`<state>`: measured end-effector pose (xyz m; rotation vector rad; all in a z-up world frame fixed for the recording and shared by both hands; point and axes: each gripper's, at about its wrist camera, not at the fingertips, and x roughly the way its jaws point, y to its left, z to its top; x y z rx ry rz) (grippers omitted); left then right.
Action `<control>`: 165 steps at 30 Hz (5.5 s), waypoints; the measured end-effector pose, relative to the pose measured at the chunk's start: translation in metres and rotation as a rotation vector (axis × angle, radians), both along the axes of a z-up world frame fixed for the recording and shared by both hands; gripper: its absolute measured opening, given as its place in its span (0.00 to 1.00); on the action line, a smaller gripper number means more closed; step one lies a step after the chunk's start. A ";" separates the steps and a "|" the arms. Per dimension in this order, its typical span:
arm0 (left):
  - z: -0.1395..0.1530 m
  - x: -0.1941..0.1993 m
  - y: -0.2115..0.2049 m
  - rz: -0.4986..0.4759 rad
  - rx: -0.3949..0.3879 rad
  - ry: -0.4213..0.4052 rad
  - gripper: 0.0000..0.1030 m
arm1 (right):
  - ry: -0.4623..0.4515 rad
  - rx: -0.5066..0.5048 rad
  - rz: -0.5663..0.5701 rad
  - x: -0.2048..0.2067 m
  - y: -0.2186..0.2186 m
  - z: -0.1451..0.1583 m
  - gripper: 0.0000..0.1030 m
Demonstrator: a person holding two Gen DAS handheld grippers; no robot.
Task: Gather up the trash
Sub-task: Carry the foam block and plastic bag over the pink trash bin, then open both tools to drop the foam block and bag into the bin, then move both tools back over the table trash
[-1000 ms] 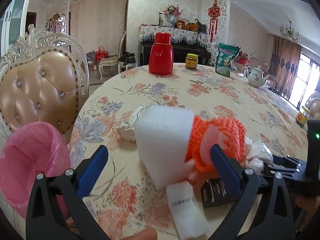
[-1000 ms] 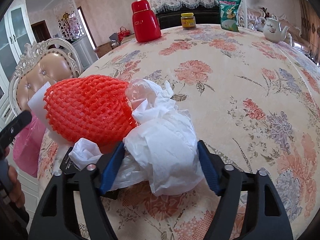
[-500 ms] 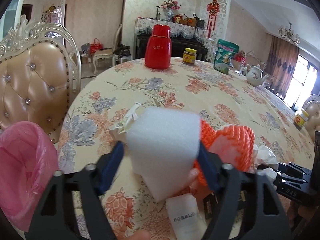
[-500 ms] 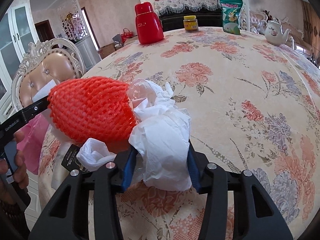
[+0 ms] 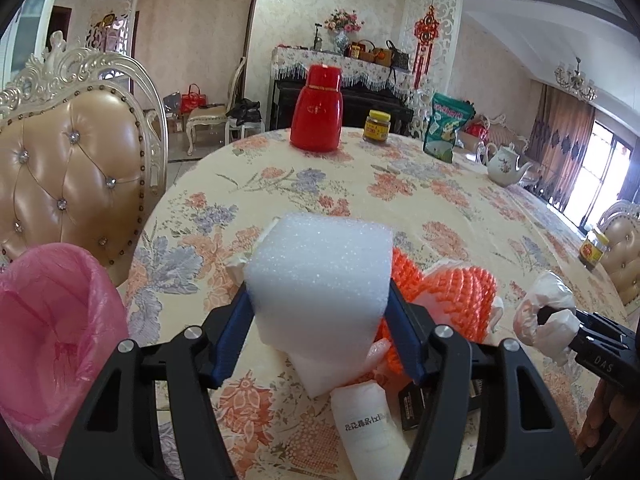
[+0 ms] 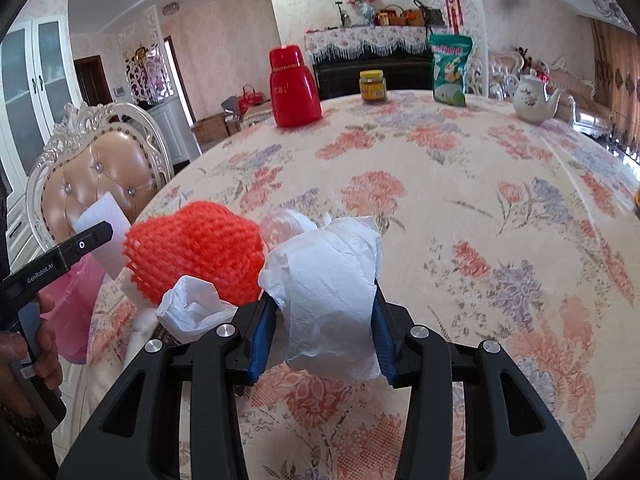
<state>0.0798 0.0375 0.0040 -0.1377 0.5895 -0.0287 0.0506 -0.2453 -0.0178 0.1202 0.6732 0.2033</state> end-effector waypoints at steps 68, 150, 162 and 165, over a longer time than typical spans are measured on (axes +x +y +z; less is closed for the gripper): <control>0.045 -0.168 0.276 0.475 0.013 -0.095 0.61 | -0.122 -0.043 0.646 0.009 0.395 0.066 0.45; -0.014 -0.056 -0.004 0.001 0.042 0.052 0.81 | -0.073 0.007 0.062 0.001 0.032 0.013 0.74; -0.040 -0.044 -0.039 -0.020 0.061 0.132 0.75 | -0.047 0.032 0.055 -0.001 0.004 -0.001 0.75; -0.045 -0.040 -0.043 -0.019 0.068 0.155 0.70 | -0.043 0.040 0.056 -0.001 0.000 -0.003 0.76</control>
